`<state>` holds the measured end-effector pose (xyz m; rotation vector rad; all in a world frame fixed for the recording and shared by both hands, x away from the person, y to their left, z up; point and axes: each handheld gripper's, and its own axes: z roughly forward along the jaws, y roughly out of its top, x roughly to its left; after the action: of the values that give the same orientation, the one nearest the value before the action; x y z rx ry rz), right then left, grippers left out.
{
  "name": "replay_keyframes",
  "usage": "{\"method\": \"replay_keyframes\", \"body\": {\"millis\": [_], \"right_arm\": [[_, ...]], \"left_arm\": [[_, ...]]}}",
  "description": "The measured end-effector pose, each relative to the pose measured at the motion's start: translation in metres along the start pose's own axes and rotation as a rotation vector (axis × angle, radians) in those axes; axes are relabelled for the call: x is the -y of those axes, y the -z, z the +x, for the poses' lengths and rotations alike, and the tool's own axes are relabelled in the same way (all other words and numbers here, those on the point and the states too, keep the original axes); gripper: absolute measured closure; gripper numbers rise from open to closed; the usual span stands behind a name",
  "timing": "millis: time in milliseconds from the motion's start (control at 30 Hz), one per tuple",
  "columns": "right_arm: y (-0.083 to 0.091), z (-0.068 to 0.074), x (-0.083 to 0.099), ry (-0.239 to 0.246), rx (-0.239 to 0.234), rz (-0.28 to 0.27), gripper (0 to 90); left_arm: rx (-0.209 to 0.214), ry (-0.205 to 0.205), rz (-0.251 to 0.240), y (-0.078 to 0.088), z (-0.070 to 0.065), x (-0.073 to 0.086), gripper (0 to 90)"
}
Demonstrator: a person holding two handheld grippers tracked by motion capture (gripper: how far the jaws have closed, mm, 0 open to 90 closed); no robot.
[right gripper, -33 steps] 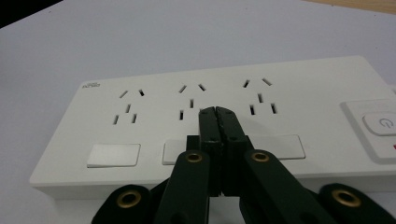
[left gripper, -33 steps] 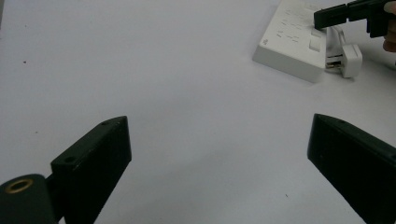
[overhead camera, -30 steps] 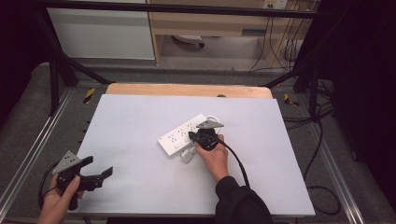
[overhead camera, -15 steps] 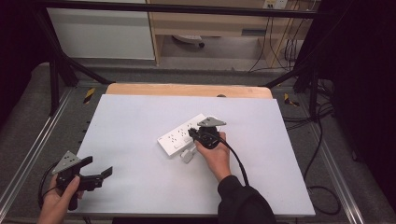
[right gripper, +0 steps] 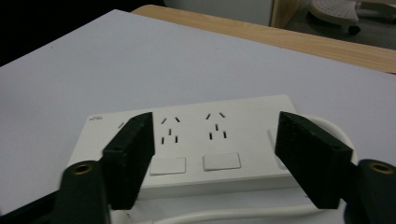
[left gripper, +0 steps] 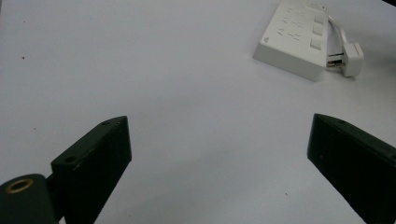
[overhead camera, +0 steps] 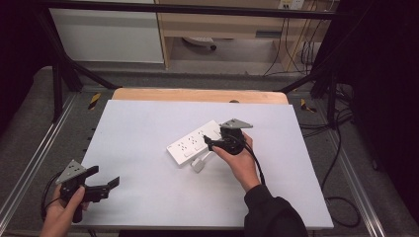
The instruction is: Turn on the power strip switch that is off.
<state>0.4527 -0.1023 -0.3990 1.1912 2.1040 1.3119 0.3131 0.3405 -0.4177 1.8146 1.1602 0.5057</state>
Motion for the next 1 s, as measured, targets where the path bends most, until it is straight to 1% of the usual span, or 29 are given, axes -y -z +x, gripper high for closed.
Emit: {"method": "replay_keyframes", "body": {"millis": [67, 167, 200, 333, 367, 400, 467, 500, 533, 567, 600, 633, 667, 700, 733, 767, 800, 833, 900, 933, 1000], "right_arm": [[0.002, -0.004, 0.0, -0.013, 0.011, 0.01, 14.7], [0.007, -0.008, 0.0, -0.02, 0.024, 0.021, 9.7], [0.009, -0.01, -0.001, -0.02, 0.024, 0.02, 8.9], [0.016, -0.013, -0.001, -0.014, 0.019, 0.018, 7.1], [0.018, -0.014, -0.002, -0.021, 0.017, 0.019, 6.6], [0.025, -0.016, -0.002, -0.012, 0.02, 0.013, 5.7], [0.03, -0.017, -0.004, -0.001, 0.028, 0.003, 5.4], [0.03, -0.017, -0.004, -0.001, 0.028, 0.003, 5.4], [0.038, -0.02, -0.005, 0.003, 0.049, -0.029, 5.5], [0.042, -0.022, -0.005, 0.003, 0.054, -0.043, 5.7], [0.042, -0.022, -0.005, 0.003, 0.054, -0.043, 5.7], [0.051, -0.026, -0.006, 0.001, 0.072, -0.075, 6.0], [0.051, -0.026, -0.006, 0.001, 0.072, -0.075, 6.0], [0.059, -0.03, -0.006, 0.015, 0.099, -0.091, 7.8], [0.059, -0.03, -0.006, 0.015, 0.099, -0.091, 7.8], [0.066, -0.035, -0.004, 0.008, 0.111, -0.103, 8.2], [0.066, -0.035, -0.004, 0.008, 0.111, -0.103, 8.2], [0.073, -0.039, -0.002, 0.001, 0.114, -0.116, 9.5], [0.076, -0.04, -0.001, -0.001, 0.117, -0.119, 9.5], [0.084, -0.043, 0.001, 0.008, 0.123, -0.123, 9.5], [0.09, -0.046, 0.004, 0.017, 0.128, -0.13, 9.2]], "left_arm": [[-0.001, 0.0, 0.003, -0.001, 0.0, 0.0, 6.3], [0.0, -0.003, -0.003, 0.0, -0.001, 0.0, 6.3], [0.0, -0.001, -0.006, 0.0, -0.001, 0.0, 6.2], [-0.005, 0.005, 0.003, -0.001, 0.0, 0.0, 6.3], [-0.005, 0.008, 0.002, -0.001, 0.001, 0.001, 6.3], [-0.007, 0.009, 0.0, 0.0, 0.001, 0.001, 6.3], [-0.004, 0.006, -0.006, 0.001, 0.0, 0.0, 6.3], [-0.004, 0.006, -0.006, 0.001, 0.0, 0.0, 6.2], [-0.005, 0.005, -0.009, 0.0, 0.0, 0.0, 6.2], [-0.009, 0.005, -0.015, 0.0, -0.001, 0.0, 6.2], [-0.009, 0.005, -0.015, 0.0, -0.001, 0.0, 6.2], [-0.008, 0.001, -0.025, 0.002, -0.002, -0.001, 6.2], [-0.008, 0.001, -0.025, 0.002, -0.002, -0.001, 6.0], [-0.005, -0.001, -0.029, 0.002, -0.002, -0.001, 5.8], [-0.006, 0.0, -0.03, 0.002, -0.002, 0.0, 5.8], [-0.008, 0.003, -0.028, 0.002, -0.001, 0.0, 5.8], [-0.009, 0.007, -0.023, 0.002, -0.001, 0.0, 5.8], [-0.016, 0.015, -0.017, 0.002, 0.0, 0.0, 5.9], [-0.014, 0.015, -0.022, 0.002, 0.0, 0.0, 5.9], [-0.013, 0.013, -0.028, 0.003, -0.001, 0.0, 5.9], [-0.012, 0.013, -0.03, 0.003, -0.001, -0.001, 5.9]]}}
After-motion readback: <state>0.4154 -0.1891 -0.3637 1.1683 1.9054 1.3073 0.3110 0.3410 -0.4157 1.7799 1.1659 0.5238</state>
